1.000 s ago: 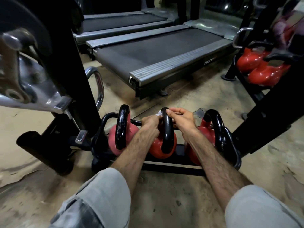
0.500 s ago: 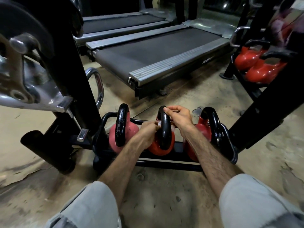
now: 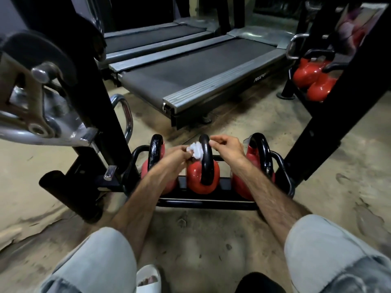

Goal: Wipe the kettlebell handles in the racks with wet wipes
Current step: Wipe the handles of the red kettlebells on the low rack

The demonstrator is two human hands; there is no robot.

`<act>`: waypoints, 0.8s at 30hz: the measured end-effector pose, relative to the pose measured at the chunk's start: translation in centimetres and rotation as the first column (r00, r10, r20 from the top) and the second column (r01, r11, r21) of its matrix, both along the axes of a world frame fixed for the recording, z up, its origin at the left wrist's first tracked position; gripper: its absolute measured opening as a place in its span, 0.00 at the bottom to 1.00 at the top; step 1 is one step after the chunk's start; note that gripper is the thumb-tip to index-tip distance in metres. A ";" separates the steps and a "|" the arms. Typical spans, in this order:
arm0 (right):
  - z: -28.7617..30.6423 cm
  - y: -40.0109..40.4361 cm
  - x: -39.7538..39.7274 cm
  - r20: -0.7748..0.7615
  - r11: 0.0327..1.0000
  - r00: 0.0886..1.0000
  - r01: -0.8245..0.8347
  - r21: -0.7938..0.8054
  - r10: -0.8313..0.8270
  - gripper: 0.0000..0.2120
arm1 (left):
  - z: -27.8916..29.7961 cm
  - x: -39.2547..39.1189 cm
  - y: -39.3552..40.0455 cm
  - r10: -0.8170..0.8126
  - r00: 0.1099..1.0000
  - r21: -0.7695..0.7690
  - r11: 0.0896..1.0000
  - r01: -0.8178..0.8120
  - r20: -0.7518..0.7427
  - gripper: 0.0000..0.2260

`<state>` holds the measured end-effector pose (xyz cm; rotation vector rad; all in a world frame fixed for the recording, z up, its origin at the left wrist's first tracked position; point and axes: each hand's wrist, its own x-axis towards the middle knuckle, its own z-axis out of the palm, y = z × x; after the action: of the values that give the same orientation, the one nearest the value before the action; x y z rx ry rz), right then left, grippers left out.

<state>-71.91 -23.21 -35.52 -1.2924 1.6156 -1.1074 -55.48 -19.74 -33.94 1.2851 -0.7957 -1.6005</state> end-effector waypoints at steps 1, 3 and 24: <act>0.6 0.7 -0.2 0.040 1.000 0.999 -0.011 -0.026 0.012 0.06 | 1.0 -0.5 0.2 -0.009 1.000 -0.054 0.998 0.008 -0.003 0.09; 2.1 3.0 -0.6 0.158 0.995 0.984 -0.073 -0.067 0.083 0.06 | 2.5 -1.9 0.9 -0.035 0.999 -0.144 0.989 0.037 0.017 0.04; -1.3 11.5 -12.0 -0.004 0.924 0.935 0.350 -0.155 -0.355 0.05 | 5.1 -16.9 -0.5 0.053 0.117 -0.128 0.338 0.933 0.992 0.12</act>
<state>-83.86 -11.71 -36.79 -1.1427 1.8683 -1.4583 -72.36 -20.23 -28.85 1.0518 -2.7495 -0.3669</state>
